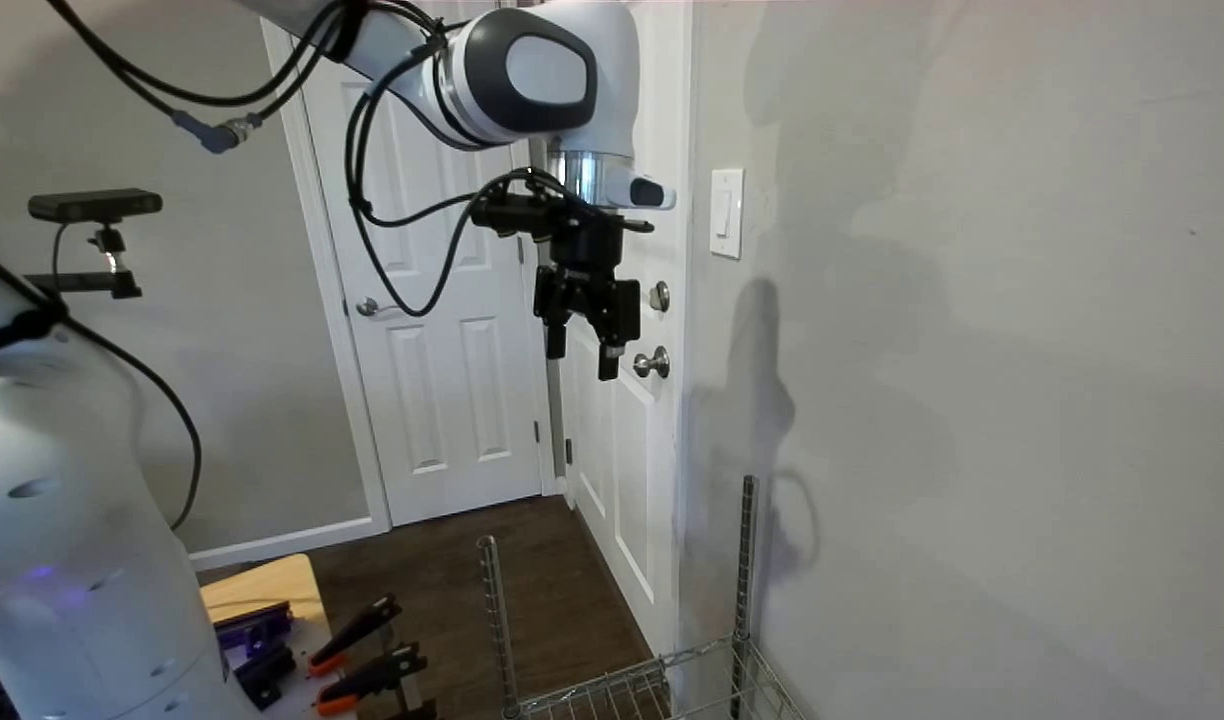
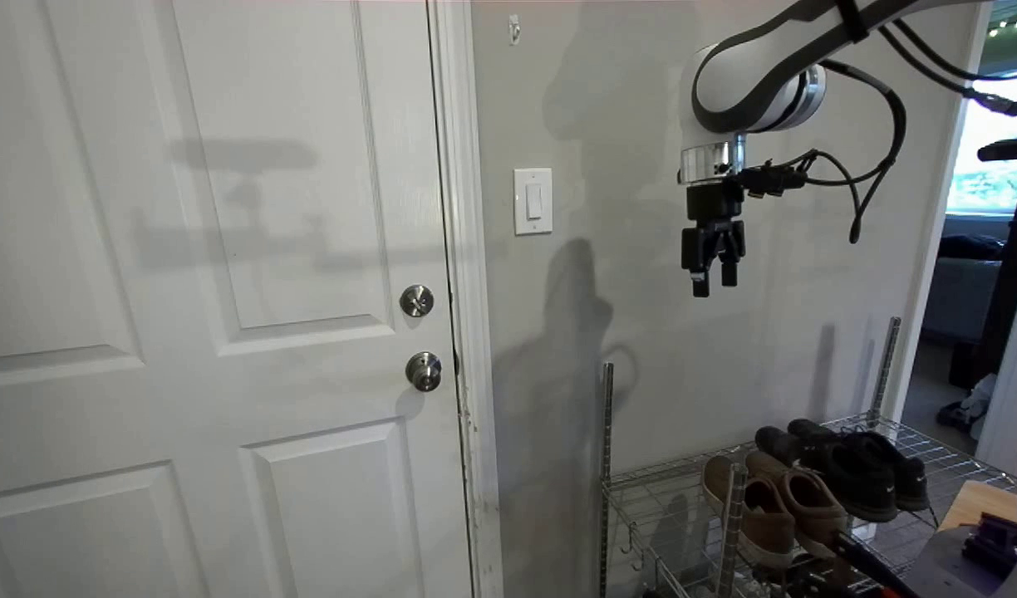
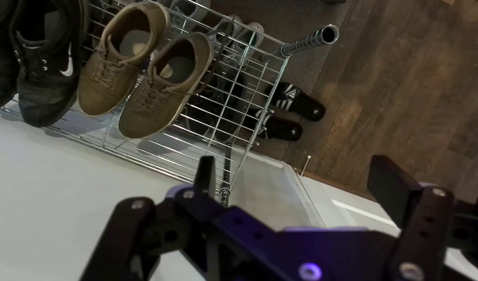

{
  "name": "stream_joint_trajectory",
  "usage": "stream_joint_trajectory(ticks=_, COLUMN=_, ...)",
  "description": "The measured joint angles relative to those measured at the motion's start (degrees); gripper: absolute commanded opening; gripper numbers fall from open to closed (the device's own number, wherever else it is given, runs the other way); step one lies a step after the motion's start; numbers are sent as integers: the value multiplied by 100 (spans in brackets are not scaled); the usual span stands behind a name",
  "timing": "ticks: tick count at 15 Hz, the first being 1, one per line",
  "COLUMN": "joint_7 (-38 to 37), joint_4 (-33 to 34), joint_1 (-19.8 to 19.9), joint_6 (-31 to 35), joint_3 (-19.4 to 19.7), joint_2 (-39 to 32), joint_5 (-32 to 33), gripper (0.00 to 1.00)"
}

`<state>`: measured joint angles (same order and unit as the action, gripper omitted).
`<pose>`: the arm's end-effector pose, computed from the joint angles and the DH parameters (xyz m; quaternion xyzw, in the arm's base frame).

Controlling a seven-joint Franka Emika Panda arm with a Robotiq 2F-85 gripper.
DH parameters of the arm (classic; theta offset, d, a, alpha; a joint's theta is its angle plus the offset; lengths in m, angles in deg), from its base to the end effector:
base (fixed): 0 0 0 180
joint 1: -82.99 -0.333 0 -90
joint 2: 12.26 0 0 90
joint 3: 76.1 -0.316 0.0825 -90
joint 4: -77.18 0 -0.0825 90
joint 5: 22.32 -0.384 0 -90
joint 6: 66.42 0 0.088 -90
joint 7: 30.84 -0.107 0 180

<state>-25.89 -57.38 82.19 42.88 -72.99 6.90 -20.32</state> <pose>0.4322 -0.0208 0.4524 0.9980 0.0316 -0.0537 0.0039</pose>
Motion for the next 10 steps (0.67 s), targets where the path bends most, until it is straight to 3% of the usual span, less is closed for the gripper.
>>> stream_joint_trajectory(ticks=10, joint_7=-1, joint_4=68, joint_1=0, joint_6=0, joint_3=-6, joint_2=-15, joint_5=0, gripper=100)
